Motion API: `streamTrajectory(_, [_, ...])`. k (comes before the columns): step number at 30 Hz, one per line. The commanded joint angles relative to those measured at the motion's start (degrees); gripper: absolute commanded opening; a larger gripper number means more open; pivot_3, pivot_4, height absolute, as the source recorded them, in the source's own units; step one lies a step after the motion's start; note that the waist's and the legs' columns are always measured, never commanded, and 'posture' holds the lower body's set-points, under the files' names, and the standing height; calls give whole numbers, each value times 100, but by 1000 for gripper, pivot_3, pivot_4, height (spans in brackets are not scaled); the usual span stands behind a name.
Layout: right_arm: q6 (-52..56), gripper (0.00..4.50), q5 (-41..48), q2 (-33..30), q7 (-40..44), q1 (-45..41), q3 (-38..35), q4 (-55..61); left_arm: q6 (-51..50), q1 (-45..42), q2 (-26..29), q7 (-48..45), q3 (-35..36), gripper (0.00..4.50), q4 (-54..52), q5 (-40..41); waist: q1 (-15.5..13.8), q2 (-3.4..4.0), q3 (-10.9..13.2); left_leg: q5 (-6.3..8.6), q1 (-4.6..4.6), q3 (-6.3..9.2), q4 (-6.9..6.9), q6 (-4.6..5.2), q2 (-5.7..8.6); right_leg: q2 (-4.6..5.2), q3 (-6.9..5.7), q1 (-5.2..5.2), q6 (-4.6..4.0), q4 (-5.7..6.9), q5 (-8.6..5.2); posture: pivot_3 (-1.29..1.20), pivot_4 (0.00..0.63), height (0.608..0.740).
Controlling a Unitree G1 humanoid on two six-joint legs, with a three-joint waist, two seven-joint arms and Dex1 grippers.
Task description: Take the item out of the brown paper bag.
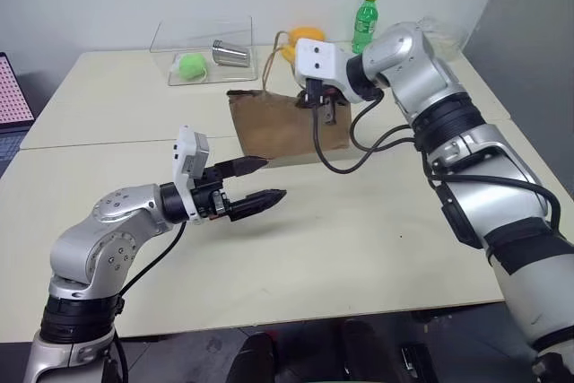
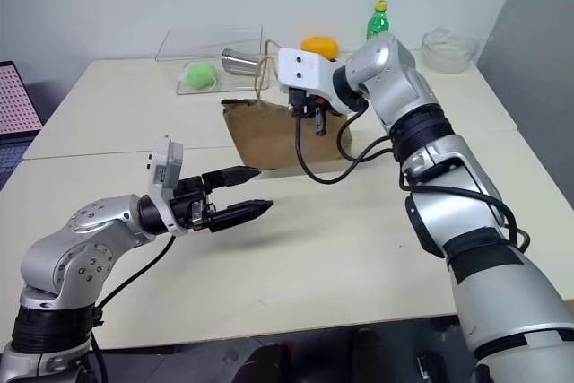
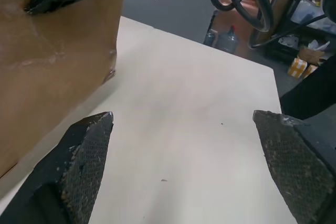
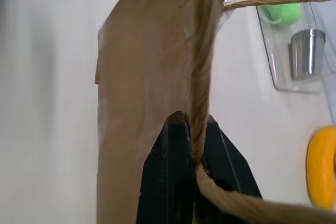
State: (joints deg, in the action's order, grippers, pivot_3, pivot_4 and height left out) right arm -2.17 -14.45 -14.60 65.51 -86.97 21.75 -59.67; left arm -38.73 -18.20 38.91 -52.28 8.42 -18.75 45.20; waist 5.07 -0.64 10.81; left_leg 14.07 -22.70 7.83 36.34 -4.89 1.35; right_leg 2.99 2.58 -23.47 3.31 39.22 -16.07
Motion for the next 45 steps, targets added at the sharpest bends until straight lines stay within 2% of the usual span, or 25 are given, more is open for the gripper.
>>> streamTrajectory(1, [-541,31,-141,75,-326,-277,-4,-286,-4,68,69,95,246,4500,-274,125,0,0,0,0,0,0,0,0,0,0,0,0,0,-1,0,0,150,740])
streamTrajectory(6, [-771,31,-281,232,-641,-342,-27,-730,252,190,-142,596,566,4500,-363,-3,-3,0,0,0,-2,1,0,-1,-1,0,0,-2,0,-1,0,0,150,740])
streamTrajectory(13, [-970,31,-325,324,-791,-348,-38,-1007,566,655,-707,1750,1151,4500,-1202,38,2,0,0,0,-2,-1,-1,-1,-3,1,3,-2,-1,-4,1,0,150,740])
streamTrajectory(18, [-1068,31,-391,379,-887,-363,-40,-1166,673,1050,-917,2084,1041,4500,-1693,-8,-6,-1,0,0,-1,-2,-1,-1,-1,0,4,-2,-2,0,1,0,150,740])
streamTrajectory(24, [-1213,31,-565,429,-1232,-385,2,-1286,801,1072,-895,2120,909,4500,-1648,-106,-5,-1,0,0,0,-3,0,0,-2,-2,4,-2,-2,4,1,0,150,740])
streamTrajectory(27, [-1307,725,-683,400,-1309,-396,57,-1331,855,1008,-850,2071,829,4500,-1589,-159,-6,-1,0,0,0,-3,0,0,-1,-2,4,-2,-2,3,1,0,150,740])
streamTrajectory(29, [-1347,1343,-742,363,-1312,-396,54,-1351,894,994,-834,2022,774,4500,-1545,-207,-6,-1,0,0,0,-4,0,0,-2,-2,4,-2,-2,3,1,0,150,740])
streamTrajectory(33, [-1327,2770,-732,269,-1196,-403,-1,-1355,935,916,-851,1968,643,4500,-1456,-234,-11,-2,-1,0,0,-3,0,0,-1,-2,4,0,-2,3,1,0,150,740])
streamTrajectory(37, [-1073,4199,-542,77,-732,-417,-173,-1294,981,770,-883,1899,490,4500,-1314,-287,-11,-1,-1,0,0,-2,0,0,-1,-2,3,1,-2,3,1,0,150,740])
streamTrajectory(45, [-26,4199,90,-454,86,-72,-793,-781,963,466,-919,1766,207,4500,-973,-344,-4,-2,-1,0,1,-5,0,0,-1,-2,5,3,-2,0,1,0,150,740])
